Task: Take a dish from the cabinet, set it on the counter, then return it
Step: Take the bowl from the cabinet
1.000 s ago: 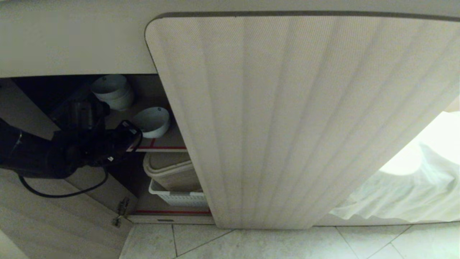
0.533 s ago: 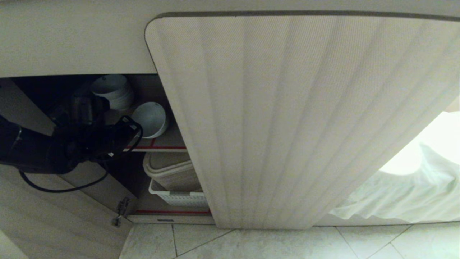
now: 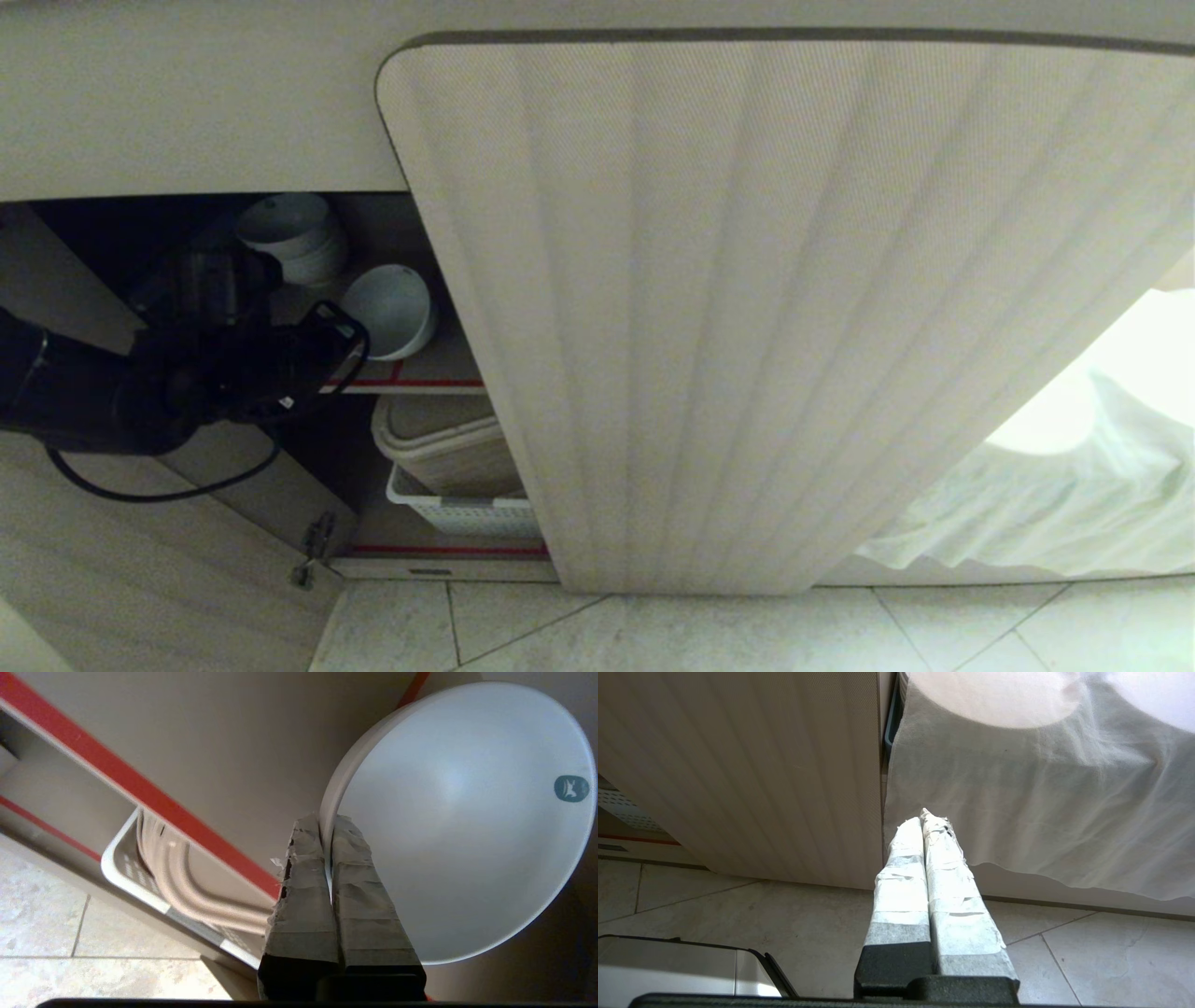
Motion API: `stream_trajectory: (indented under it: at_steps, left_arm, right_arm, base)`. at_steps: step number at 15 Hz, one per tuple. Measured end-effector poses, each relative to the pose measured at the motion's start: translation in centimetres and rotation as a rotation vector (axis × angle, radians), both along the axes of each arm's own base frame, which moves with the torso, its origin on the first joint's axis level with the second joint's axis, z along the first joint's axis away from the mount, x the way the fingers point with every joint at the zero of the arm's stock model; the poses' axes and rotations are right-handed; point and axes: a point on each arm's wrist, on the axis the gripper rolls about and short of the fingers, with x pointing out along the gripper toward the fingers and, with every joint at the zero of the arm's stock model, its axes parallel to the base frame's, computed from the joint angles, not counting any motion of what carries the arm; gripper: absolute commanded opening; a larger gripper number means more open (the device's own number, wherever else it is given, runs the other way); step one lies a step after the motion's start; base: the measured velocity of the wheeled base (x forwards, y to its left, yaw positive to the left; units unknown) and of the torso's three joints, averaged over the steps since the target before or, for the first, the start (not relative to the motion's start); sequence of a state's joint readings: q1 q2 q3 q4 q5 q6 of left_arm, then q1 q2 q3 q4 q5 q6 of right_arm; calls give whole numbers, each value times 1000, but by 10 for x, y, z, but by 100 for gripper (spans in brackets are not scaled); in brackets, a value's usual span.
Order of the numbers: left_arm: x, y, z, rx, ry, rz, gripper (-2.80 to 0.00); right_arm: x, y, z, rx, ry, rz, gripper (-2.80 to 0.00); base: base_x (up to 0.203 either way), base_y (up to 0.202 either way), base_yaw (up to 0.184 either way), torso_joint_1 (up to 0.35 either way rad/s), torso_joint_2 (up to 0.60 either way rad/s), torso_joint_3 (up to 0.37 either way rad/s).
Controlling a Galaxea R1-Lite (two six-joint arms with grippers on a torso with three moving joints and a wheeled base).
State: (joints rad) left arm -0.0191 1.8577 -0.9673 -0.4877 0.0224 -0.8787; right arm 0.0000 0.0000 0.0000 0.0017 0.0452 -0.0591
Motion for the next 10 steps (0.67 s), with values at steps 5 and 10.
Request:
stream_trajectory:
  at_steps: [5, 10]
  left_arm:
    - [-15, -2, -7, 0, 37, -7, -280]
    - [-37, -5, -14, 1, 79, -23, -280]
  right_arm:
    - [0, 0, 0, 0, 0, 0, -280]
    - [0, 0, 0, 0, 0, 1, -280]
  base:
    - [0, 0, 0, 0, 0, 0]
    - [0, 0, 0, 0, 0, 0]
